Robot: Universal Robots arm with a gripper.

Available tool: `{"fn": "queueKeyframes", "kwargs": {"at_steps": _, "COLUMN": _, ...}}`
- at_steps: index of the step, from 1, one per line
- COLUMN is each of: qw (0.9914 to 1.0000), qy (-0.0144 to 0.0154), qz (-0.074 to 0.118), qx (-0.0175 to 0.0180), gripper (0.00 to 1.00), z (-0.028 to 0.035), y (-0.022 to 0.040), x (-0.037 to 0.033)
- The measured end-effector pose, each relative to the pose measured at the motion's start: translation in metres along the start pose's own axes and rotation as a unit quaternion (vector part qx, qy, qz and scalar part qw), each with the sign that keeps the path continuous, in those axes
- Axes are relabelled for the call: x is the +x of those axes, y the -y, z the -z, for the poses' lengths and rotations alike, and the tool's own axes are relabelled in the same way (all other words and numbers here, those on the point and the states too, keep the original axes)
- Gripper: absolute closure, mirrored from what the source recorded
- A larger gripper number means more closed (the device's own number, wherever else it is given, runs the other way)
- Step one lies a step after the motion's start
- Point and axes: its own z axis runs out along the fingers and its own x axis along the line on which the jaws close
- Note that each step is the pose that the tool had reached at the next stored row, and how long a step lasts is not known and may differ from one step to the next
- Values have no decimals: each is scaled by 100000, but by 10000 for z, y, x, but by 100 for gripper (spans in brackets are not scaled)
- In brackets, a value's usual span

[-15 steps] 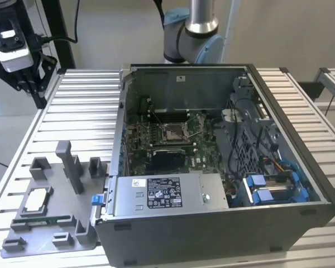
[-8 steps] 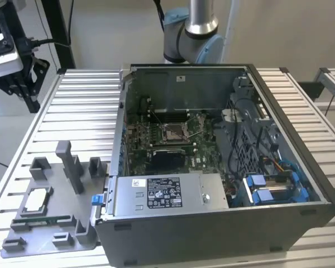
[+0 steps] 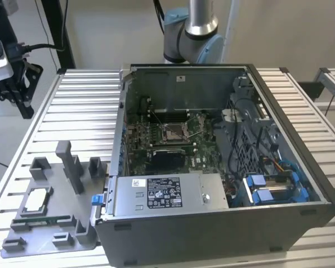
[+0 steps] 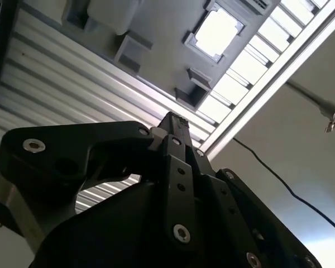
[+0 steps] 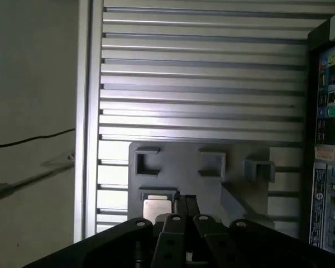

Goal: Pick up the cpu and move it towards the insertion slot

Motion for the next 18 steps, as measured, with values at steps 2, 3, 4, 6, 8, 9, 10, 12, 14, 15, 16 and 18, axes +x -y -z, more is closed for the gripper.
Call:
{"fn": "queueKeyframes", "kwargs": {"at_steps": 2, "qw": 100000, "qy": -1, "qz": -2, "qx": 1, "gripper": 100, "z": 1, "y": 36, "x": 17}}
{"fn": "queueKeyframes", "kwargs": {"at_steps": 3, "qw": 100000, "qy": 4, "qz": -3, "qx": -3, "gripper": 100, "z": 1, "y": 54, "x": 26}}
{"fn": "queueKeyframes", "kwargs": {"at_steps": 4, "qw": 100000, "qy": 3, "qz": -3, "qx": -2, "gripper": 100, "z": 2, "y": 71, "x": 34}}
{"fn": "queueKeyframes", "kwargs": {"at_steps": 6, "qw": 100000, "qy": 1, "qz": -2, "qx": -2, "gripper": 100, "z": 4, "y": 106, "x": 51}}
{"fn": "queueKeyframes", "kwargs": {"at_steps": 8, "qw": 100000, "qy": 1, "qz": -2, "qx": -2, "gripper": 100, "z": 5, "y": 140, "x": 68}}
{"fn": "queueKeyframes", "kwargs": {"at_steps": 9, "qw": 100000, "qy": -1, "qz": -3, "qx": -1, "gripper": 100, "z": 5, "y": 158, "x": 77}}
{"fn": "queueKeyframes", "kwargs": {"at_steps": 10, "qw": 100000, "qy": 4, "qz": -4, "qx": -5, "gripper": 100, "z": 6, "y": 176, "x": 86}}
{"fn": "queueKeyframes", "kwargs": {"at_steps": 12, "qw": 100000, "qy": 4, "qz": -1, "qx": -4, "gripper": 100, "z": 7, "y": 212, "x": 104}}
{"fn": "queueKeyframes", "kwargs": {"at_steps": 14, "qw": 100000, "qy": 0, "qz": -1, "qx": 0, "gripper": 100, "z": 8, "y": 246, "x": 122}}
{"fn": "queueKeyframes", "kwargs": {"at_steps": 15, "qw": 100000, "qy": 3, "qz": -4, "qx": -4, "gripper": 100, "z": 8, "y": 262, "x": 132}}
{"fn": "queueKeyframes", "kwargs": {"at_steps": 16, "qw": 100000, "qy": 1, "qz": -3, "qx": -1, "gripper": 100, "z": 8, "y": 276, "x": 141}}
{"fn": "queueKeyframes", "kwargs": {"at_steps": 18, "qw": 100000, "qy": 6, "qz": 2, "qx": -3, "gripper": 100, "z": 7, "y": 303, "x": 158}}
